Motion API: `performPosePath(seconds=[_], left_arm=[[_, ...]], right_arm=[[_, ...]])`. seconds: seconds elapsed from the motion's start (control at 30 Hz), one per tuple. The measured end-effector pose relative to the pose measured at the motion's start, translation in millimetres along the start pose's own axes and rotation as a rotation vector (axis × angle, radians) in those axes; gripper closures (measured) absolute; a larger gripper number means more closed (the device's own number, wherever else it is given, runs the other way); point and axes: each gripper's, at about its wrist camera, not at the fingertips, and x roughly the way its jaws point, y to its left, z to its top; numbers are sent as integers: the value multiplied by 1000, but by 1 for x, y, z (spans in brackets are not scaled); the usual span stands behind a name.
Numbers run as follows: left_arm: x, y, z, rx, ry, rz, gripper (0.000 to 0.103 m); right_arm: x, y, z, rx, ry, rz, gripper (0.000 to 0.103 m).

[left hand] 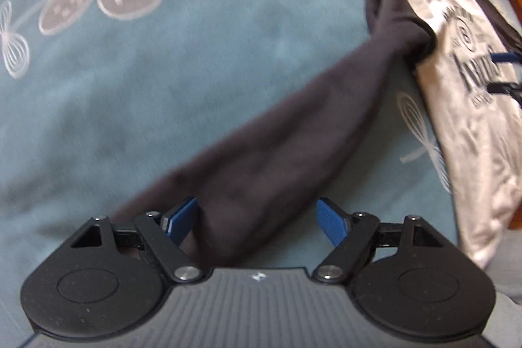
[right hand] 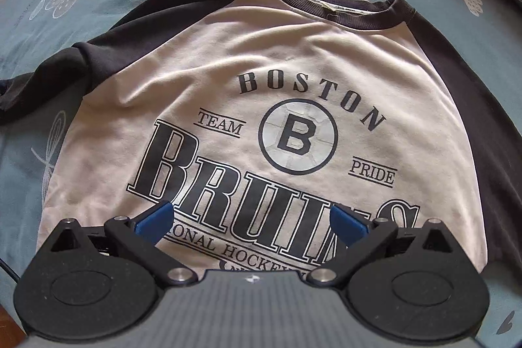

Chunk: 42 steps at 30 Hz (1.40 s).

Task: Fold clothes
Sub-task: 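Grasp the sleeve cuff with the left gripper and pull it straight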

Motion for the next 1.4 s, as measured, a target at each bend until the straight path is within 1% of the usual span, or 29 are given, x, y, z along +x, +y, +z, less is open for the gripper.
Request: performPosePath(seconds=[0.07, 0.1, 0.13, 0.2, 0.27, 0.3, 0.33, 0.4, 0.47, 0.53, 0.57, 0.6, 0.67, 0.7, 0.77, 0.83, 0.93, 1.1, 1.13, 1.2, 1.23, 1.27, 1.3, 1.4], left_arm=[[-7, -17, -14, 60, -7, 18, 24], [-11, -25, -21, 84, -19, 14, 24], [-12, -29, -28, 79, -24, -13, 24], [-9, -31, -43, 20, -3, -79, 23], [-8, -29, -57, -44, -13, -76, 24], [-10, -24, -64, -102, -31, -77, 24], [-12, -15, -71, -194, -62, -84, 24], [-18, 7, -91, -451, -154, -116, 24], [-24, 32, -118, -715, -287, -161, 25], [-24, 50, -149, -959, -423, -217, 31], [-20, 55, -164, -1063, -481, -240, 34], [-15, 59, -178, -1163, -533, -263, 36], [5, 63, -201, -1337, -601, -319, 37], [14, 65, -212, -1414, -641, -348, 42], [26, 62, -228, -1494, -757, -406, 42], [33, 57, -236, -1543, -828, -433, 42], [37, 55, -237, -1544, -895, -424, 42], [45, 55, -234, -1531, -1007, -402, 43], [48, 50, -236, -1548, -1023, -394, 43], [55, 42, -242, -1587, -1057, -386, 60], [56, 47, -246, -1612, -1071, -403, 63], [58, 50, -244, -1613, -1066, -403, 73], [60, 52, -241, -1608, -1060, -400, 80], [60, 56, -230, -1553, -1029, -356, 84]], right_arm=[[1, 3, 0, -8, 8, 6, 0], [1, 4, 0, -12, 13, 9, 0], [2, 6, 1, -16, 19, 11, 0], [7, 9, 0, -27, 33, 7, 0], [8, 11, 1, -26, 35, 10, 0], [8, 13, 2, -24, 34, 14, 0], [7, 14, 4, -25, 29, 19, 0], [7, 17, 6, -33, 29, 23, 0], [8, 19, 7, -42, 32, 25, 0], [9, 22, 8, -50, 35, 26, 0], [10, 22, 8, -39, 38, 32, 0], [11, 22, 8, -28, 40, 37, 0], [13, 23, 8, -9, 44, 47, 0], [13, 24, 8, -3, 44, 49, 0], [13, 25, 8, -12, 37, 44, 0], [13, 26, 7, -24, 35, 39, 0], [14, 25, 6, -18, 39, 33, 0], [15, 24, 9, 9, 20, 30, 0], [15, 24, 10, 12, 19, 32, 0], [17, 25, 11, 17, 15, 37, 0], [18, 25, 11, 18, 19, 39, 0], [19, 26, 11, 19, 22, 41, 0], [21, 27, 11, 19, 26, 43, 0], [25, 31, 11, 9, 35, 41, 0]])
